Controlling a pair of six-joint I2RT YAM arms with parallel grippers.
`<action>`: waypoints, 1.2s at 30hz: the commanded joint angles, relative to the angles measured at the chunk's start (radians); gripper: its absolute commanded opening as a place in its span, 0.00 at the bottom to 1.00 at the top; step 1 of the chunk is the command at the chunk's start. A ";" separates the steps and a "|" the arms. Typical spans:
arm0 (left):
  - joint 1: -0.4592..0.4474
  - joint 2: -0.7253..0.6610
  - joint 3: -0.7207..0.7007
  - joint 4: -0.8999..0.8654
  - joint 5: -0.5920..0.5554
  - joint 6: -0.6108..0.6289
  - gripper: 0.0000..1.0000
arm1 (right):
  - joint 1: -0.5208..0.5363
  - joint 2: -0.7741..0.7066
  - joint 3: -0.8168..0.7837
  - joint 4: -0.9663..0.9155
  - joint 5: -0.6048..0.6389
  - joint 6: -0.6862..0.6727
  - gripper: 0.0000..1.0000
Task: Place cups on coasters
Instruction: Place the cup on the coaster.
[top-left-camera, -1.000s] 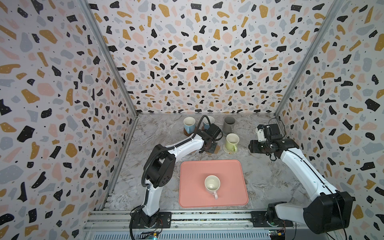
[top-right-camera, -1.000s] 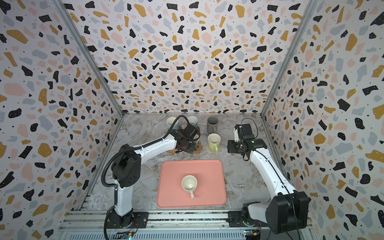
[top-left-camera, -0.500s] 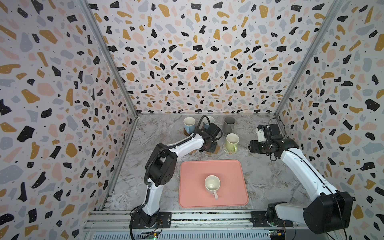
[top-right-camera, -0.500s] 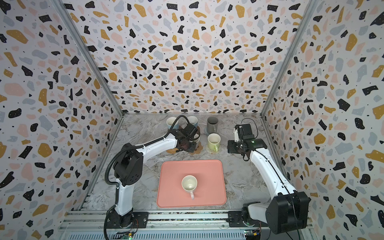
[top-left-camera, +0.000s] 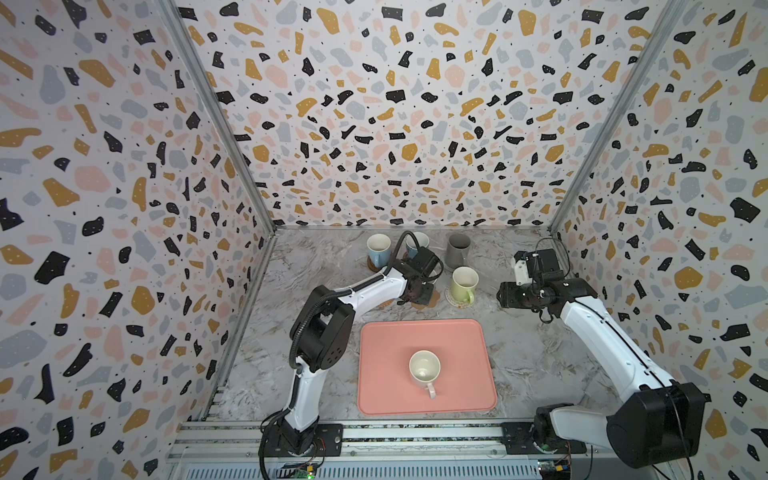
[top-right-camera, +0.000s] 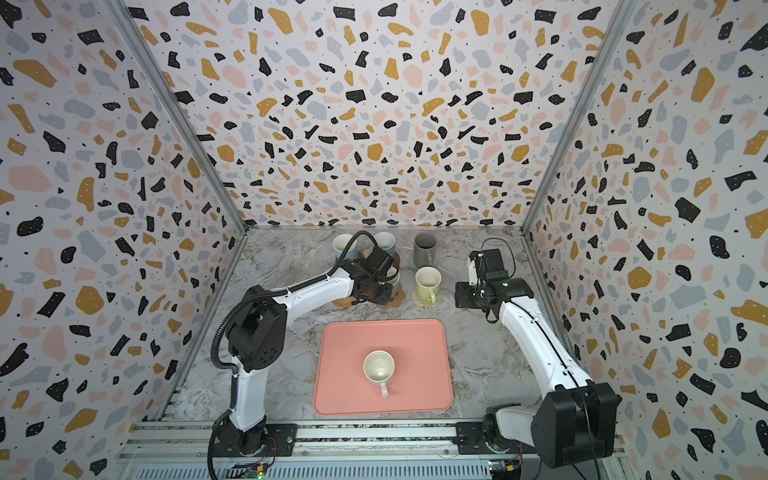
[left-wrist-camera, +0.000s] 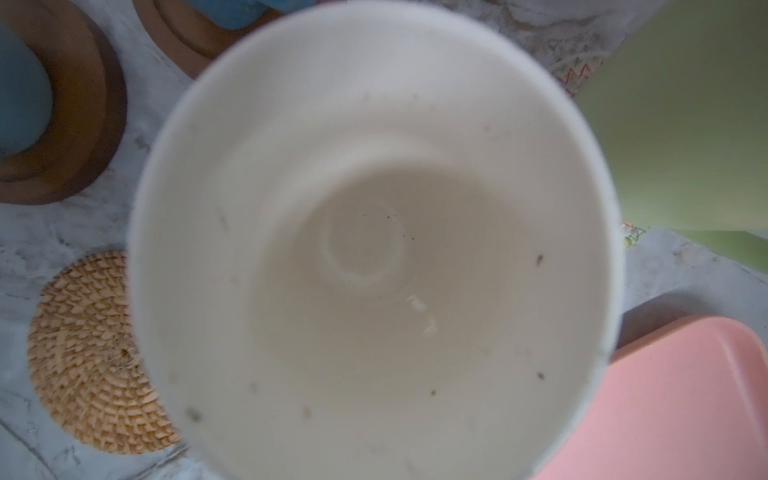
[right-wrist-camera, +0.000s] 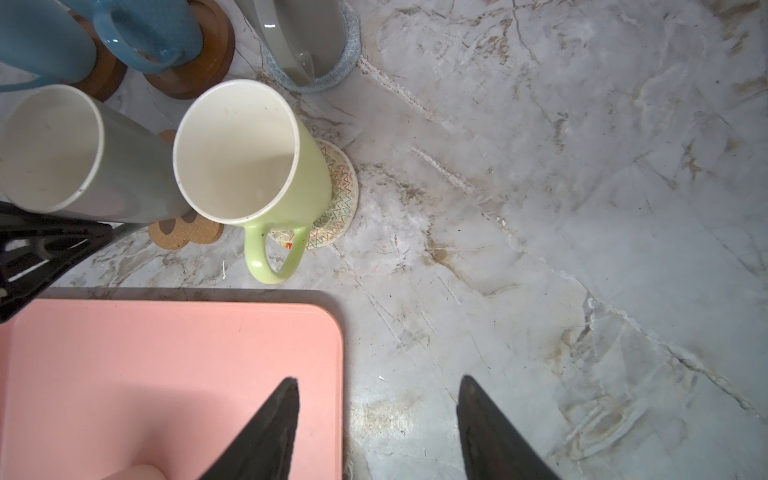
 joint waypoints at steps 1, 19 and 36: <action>0.006 -0.025 -0.020 0.050 -0.008 0.002 0.10 | -0.003 -0.025 0.000 -0.026 0.003 0.010 0.63; 0.013 -0.039 -0.045 0.056 -0.038 0.004 0.38 | -0.003 -0.025 0.001 -0.026 0.003 0.010 0.63; 0.013 -0.170 -0.068 0.060 -0.072 -0.003 0.76 | -0.003 -0.018 0.018 -0.033 0.007 0.007 0.63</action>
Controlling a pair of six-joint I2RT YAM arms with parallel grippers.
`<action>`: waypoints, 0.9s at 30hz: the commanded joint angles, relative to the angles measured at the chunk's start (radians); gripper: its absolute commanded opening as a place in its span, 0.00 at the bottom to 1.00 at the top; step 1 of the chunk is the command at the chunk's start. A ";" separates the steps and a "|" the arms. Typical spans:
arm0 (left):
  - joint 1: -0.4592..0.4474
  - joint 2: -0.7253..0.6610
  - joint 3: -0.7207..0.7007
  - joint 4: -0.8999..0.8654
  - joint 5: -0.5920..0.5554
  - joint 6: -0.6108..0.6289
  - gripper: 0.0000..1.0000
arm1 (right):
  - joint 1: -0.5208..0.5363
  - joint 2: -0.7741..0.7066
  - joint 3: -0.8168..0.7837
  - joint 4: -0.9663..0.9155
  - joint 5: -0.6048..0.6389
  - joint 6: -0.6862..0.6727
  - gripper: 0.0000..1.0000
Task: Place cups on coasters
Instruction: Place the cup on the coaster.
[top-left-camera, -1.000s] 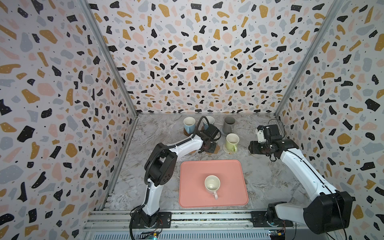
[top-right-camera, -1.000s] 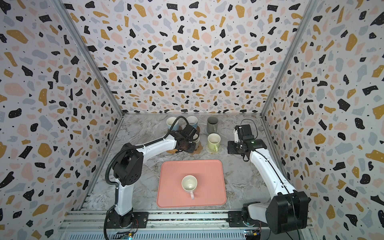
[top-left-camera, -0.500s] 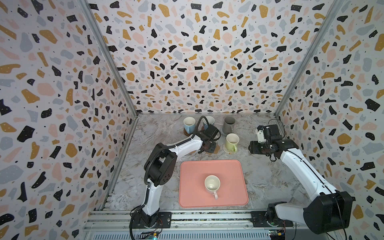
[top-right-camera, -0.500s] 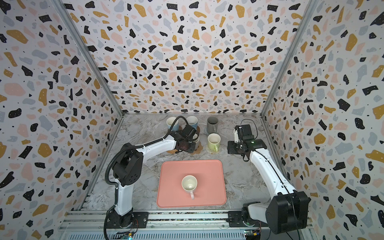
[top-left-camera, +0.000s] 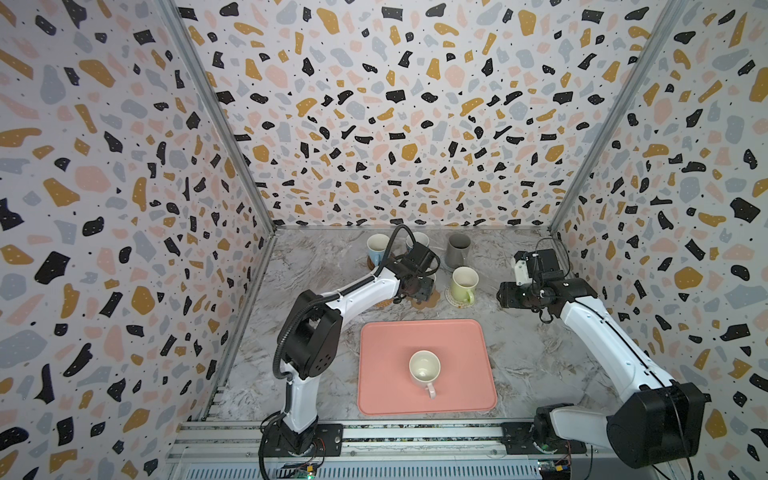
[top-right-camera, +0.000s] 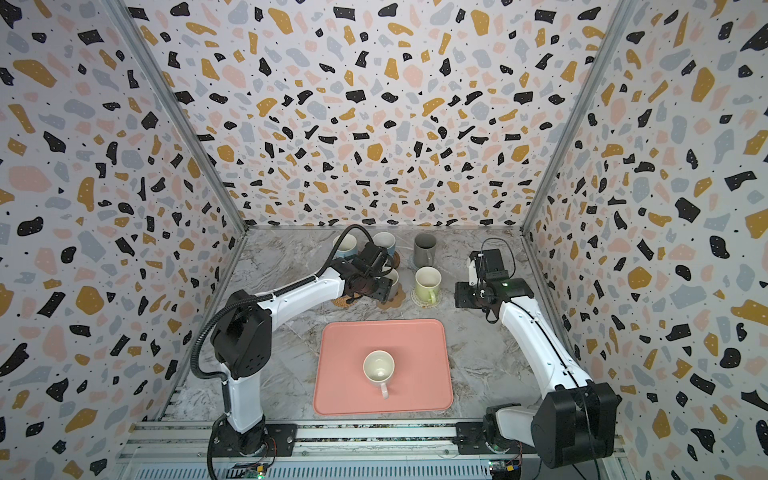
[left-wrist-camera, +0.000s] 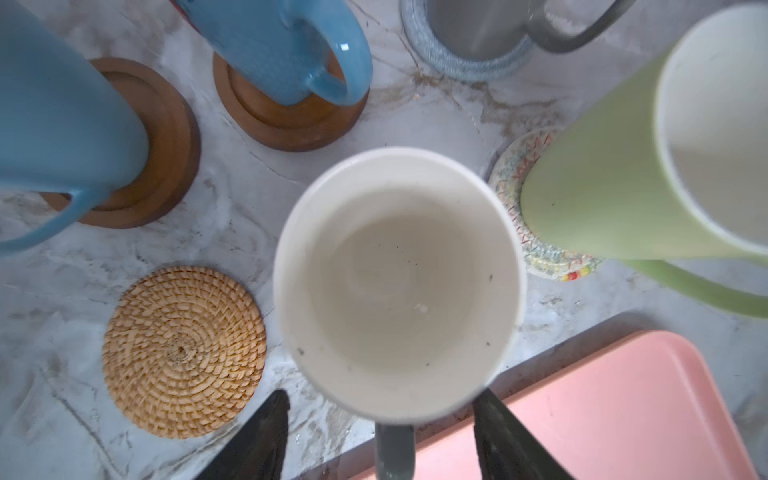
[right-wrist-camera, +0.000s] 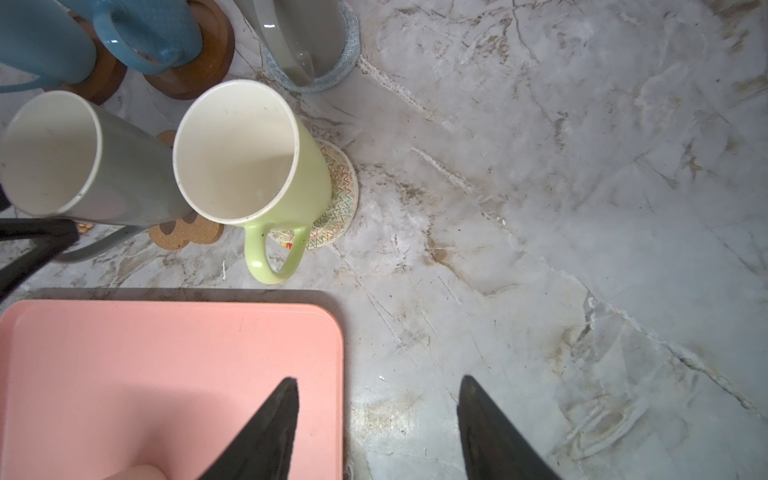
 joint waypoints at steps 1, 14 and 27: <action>0.005 -0.066 -0.030 0.009 -0.035 -0.003 0.77 | -0.003 -0.017 0.021 -0.033 0.007 0.006 0.64; 0.011 -0.383 -0.200 0.095 -0.192 -0.013 0.90 | 0.002 -0.032 0.043 -0.057 -0.021 -0.005 0.67; 0.078 -0.725 -0.489 0.251 -0.347 -0.127 0.97 | 0.196 -0.043 0.064 -0.096 0.000 0.073 0.69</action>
